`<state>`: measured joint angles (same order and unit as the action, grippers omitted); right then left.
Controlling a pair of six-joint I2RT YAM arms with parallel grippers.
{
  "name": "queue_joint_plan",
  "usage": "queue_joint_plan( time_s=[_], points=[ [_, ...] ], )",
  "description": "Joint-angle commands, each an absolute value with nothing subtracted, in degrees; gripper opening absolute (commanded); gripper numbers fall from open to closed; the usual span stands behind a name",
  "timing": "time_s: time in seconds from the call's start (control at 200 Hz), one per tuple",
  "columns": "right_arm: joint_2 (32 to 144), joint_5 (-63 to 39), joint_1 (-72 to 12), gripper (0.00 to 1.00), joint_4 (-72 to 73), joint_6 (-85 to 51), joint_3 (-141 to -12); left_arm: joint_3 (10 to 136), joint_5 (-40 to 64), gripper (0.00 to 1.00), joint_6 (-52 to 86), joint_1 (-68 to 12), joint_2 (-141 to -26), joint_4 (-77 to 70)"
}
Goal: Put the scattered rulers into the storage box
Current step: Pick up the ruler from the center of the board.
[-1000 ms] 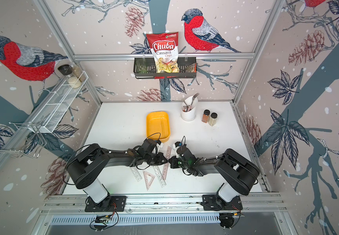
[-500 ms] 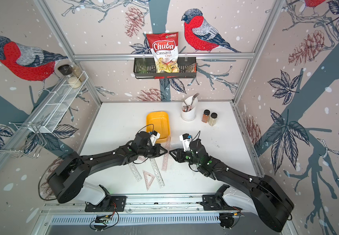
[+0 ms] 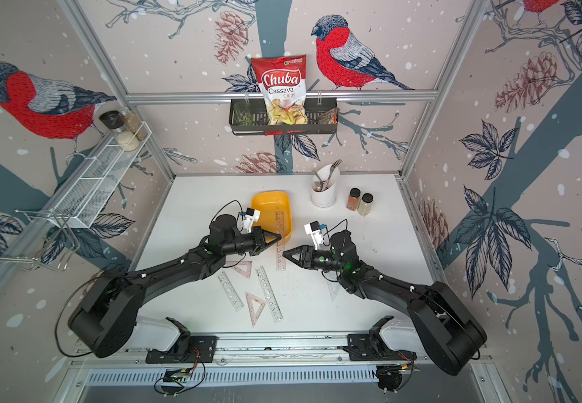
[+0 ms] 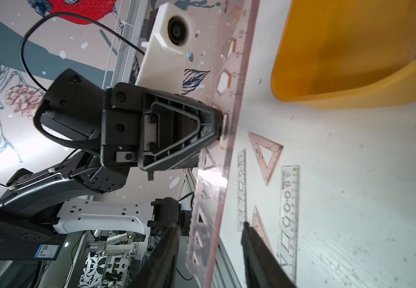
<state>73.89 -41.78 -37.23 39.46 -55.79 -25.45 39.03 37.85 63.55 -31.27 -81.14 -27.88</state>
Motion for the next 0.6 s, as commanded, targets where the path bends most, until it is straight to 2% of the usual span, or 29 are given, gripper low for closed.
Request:
queue_joint_plan(
  time_s=[0.0, 0.255, 0.49, 0.58, 0.595],
  points=[
    [75.4, -45.3, -37.3, 0.43, 45.4, -57.4, -27.1, 38.9, 39.5, 0.00, 64.8, -30.8, -81.4, -32.7],
    [81.7, -47.5, -37.3, 0.32, 48.5, -58.9, -30.1, 38.0, 40.5, 0.00, 66.6, -30.2, -82.4, -36.2],
    [83.6, -46.7, -36.6, 0.03, 43.7, -56.1, -33.0, 39.9, 40.1, 0.00, 63.0, -30.0, -81.7, -31.4],
    [84.5, -46.7, -36.1, 0.00, 40.9, -54.5, -34.8, 41.3, 39.0, 0.00, 60.0, -29.5, -81.1, -27.1],
    [84.6, -46.6, -36.1, 0.00, 40.1, -54.1, -35.2, 41.5, 38.8, 0.03, 59.4, -29.4, -81.0, -26.3]
  ],
)
